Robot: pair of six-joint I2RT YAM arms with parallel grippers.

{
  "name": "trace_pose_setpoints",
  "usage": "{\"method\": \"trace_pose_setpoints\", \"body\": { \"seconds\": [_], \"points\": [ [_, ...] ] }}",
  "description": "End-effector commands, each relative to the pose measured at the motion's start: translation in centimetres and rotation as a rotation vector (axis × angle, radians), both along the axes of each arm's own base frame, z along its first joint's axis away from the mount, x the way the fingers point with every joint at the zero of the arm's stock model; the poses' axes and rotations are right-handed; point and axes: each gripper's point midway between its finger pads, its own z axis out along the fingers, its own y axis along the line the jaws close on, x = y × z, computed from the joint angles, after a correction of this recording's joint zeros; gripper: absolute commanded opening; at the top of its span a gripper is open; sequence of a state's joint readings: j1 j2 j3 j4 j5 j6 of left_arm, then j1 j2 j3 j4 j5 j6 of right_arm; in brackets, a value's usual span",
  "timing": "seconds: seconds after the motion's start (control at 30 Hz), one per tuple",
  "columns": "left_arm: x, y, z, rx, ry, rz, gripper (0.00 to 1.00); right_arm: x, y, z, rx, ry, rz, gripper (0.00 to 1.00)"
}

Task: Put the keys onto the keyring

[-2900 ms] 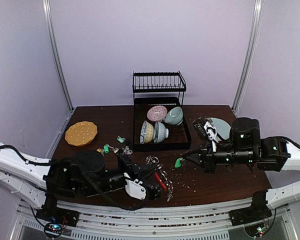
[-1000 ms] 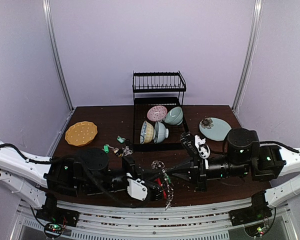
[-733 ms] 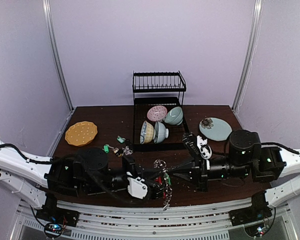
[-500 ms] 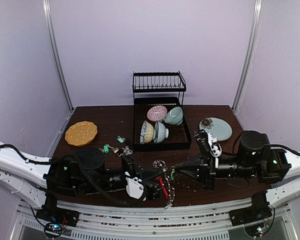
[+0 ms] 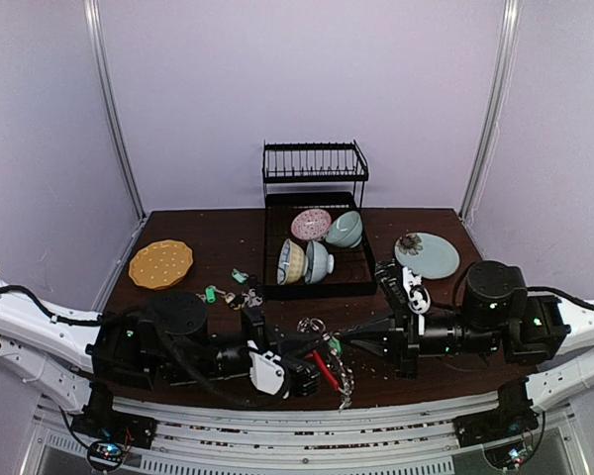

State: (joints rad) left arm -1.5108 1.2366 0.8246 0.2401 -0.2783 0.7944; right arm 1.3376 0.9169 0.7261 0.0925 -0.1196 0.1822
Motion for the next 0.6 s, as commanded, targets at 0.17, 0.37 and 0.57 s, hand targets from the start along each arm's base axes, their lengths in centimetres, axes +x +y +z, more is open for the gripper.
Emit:
{"method": "trace_pose_setpoints", "body": {
  "seconds": [0.17,0.37,0.57],
  "points": [
    [0.02,-0.53,2.46,-0.080,-0.007,-0.011,0.00,0.19,0.50,1.56,0.038,-0.021,-0.009,0.00],
    [0.05,-0.52,2.31,-0.073,-0.005,-0.009,0.00,0.13,0.57,1.78,0.039,-0.028,-0.003,0.00],
    [0.01,-0.48,2.30,-0.072,-0.005,-0.011,0.00,0.67,-0.05,2.07,0.044,-0.032,-0.043,0.00]
  ]
}}
